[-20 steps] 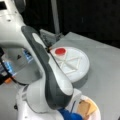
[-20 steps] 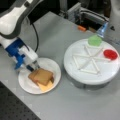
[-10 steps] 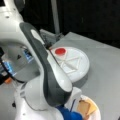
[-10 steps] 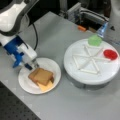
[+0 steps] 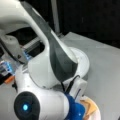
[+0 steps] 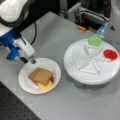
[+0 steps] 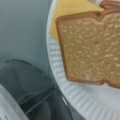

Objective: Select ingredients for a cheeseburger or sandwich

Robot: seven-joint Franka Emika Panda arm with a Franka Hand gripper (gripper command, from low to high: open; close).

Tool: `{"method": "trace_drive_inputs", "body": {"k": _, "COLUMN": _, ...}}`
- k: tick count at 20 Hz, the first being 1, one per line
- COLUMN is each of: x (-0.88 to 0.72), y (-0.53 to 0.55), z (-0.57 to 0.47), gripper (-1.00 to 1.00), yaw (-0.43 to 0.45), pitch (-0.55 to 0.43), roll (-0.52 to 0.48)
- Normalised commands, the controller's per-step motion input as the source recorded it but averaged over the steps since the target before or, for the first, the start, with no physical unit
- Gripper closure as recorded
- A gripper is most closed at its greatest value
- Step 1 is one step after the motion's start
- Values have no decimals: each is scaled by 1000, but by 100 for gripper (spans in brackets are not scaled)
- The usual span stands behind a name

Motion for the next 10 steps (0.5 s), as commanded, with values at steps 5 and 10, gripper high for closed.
{"method": "trace_drive_inputs", "body": {"k": 5, "x": -748, "y": 777, "z": 201, "gripper": -100, "yaw": -215, "pitch": -68, "roll": -731}}
{"method": "trace_drive_inputs", "body": {"k": 10, "x": -999, "y": 703, "z": 166, "gripper": -100, "yaw": -215, "pitch": -153, "roll": -591}}
